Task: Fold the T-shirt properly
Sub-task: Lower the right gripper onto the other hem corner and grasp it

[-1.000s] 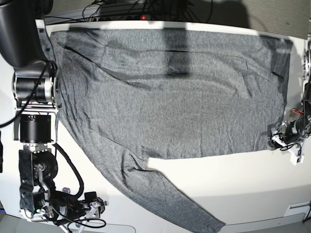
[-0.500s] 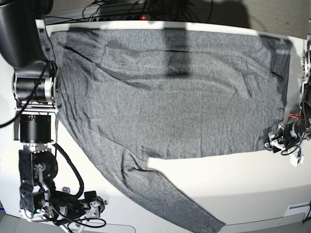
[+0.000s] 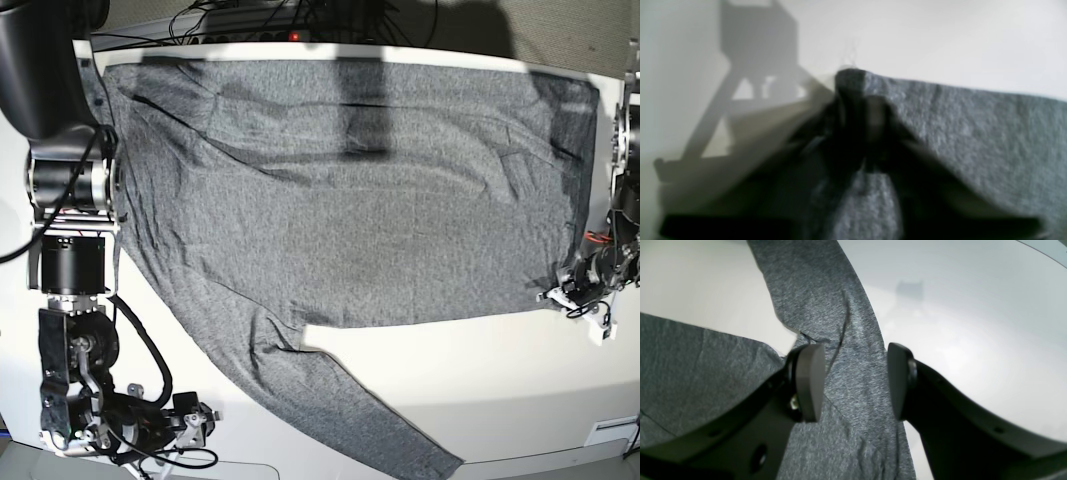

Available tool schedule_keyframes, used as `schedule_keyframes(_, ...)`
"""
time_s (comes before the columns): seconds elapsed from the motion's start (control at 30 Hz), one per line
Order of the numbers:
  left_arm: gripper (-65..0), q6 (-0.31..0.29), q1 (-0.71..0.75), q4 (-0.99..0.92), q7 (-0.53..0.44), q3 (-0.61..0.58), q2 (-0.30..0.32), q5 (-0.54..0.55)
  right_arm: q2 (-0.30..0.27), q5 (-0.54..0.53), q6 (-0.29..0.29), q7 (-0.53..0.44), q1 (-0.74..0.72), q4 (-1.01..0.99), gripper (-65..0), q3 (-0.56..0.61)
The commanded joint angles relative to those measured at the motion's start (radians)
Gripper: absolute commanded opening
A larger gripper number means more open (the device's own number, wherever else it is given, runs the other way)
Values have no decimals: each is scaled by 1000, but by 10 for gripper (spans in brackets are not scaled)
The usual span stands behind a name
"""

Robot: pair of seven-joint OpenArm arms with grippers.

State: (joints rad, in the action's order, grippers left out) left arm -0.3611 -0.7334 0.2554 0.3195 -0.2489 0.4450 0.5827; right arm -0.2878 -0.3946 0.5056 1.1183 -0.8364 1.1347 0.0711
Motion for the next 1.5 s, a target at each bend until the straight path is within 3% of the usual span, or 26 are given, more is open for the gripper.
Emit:
schedule_keyframes(0.0, -631, -5, -32, 13, -24, 3, 16, 9, -6, 2, 5, -19, -42, 15, -347, -6)
schedule_keyframes(0.2, -650, -5, -34, 13, -52, 3, 15, 10, -6, 3, 8, -56, -34, 15, -347, -6)
schedule_keyframes(0.47, -650, -6, -34, 13, -51, 3, 15, 9, -6, 192, -1, -285, 101, -19, -346, -6)
schedule_keyframes(0.63, -650, -6, -33, 13, -51, 3, 16, 9, -6, 240, -94, -391, 108, -155, -347, -6)
schedule_keyframes(0.87, -650, -6, -31, 13, -51, 3, 15, 9, -6, 239, -182, -525, 103, -383, -347, -6)
schedule_keyframes(1.2, -650, -6, -31, 13, -51, 3, 16, 10, -17, 317, -219, -557, 103, -472, -347, -6)
schedule_keyframes(1.4, -650, -6, -32, 13, -51, 3, 15, 9, -36, 295, -224, -565, 115, -474, -347, -6)
schedule_keyframes(1.47, -650, -6, -31, 13, -51, 3, 15, 9, -43, 242, -224, -574, 125, -474, -347, -6)
